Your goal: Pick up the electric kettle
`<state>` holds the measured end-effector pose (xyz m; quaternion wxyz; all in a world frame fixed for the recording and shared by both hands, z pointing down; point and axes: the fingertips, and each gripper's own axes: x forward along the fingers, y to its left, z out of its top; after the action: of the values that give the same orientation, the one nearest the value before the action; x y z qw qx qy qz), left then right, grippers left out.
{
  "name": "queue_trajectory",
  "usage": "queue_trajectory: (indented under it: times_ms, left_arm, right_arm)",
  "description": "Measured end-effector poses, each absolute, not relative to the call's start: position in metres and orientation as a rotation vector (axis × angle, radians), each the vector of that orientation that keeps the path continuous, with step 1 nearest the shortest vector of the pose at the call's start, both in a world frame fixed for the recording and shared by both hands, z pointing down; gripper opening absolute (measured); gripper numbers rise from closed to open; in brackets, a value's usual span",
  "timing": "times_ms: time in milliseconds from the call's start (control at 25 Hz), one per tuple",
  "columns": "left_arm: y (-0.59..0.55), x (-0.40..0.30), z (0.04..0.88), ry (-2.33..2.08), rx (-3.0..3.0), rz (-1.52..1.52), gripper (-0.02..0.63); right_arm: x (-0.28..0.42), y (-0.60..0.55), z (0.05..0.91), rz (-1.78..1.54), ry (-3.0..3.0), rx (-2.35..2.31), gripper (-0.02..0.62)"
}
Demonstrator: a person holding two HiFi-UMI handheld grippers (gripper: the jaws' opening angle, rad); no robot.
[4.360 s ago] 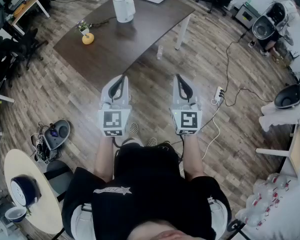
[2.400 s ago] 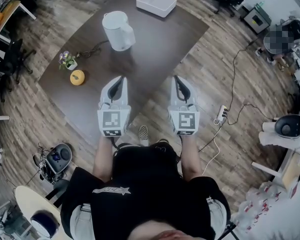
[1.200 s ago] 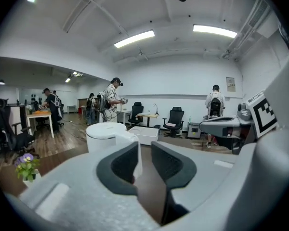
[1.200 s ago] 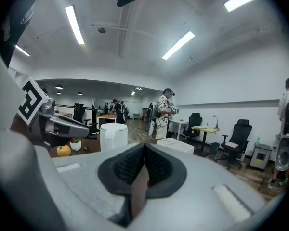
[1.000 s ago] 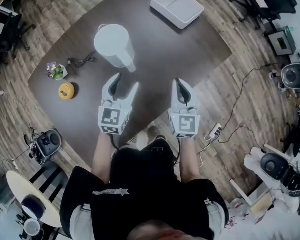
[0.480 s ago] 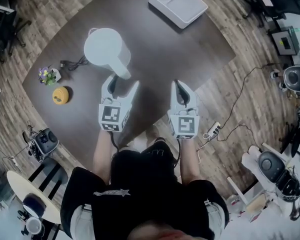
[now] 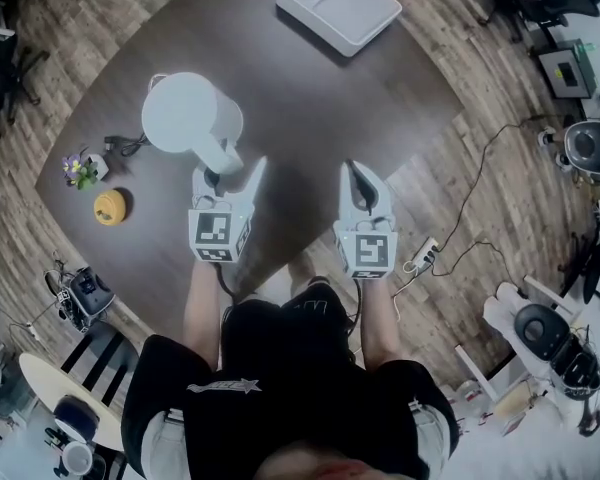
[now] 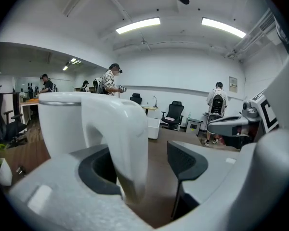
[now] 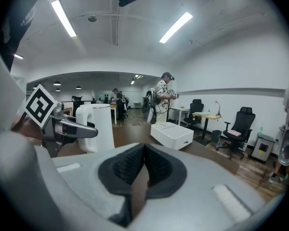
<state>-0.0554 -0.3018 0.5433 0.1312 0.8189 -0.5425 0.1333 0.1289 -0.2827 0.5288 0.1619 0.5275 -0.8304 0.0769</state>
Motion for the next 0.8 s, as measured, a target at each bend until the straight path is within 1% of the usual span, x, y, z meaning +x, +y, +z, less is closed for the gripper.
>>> queue_trajectory:
  times_ms: [360,800]
  left_arm:
    - [-0.318,-0.037,0.547,-1.556,2.399,0.389,0.302]
    - [-0.338,-0.024,0.558,-1.543,2.396,0.378,0.276]
  right_arm:
    - [0.142,-0.297,0.536,0.23,-2.359,1.494,0.005]
    - [0.16,-0.303,0.546,0.256,-2.323,1.52,0.005]
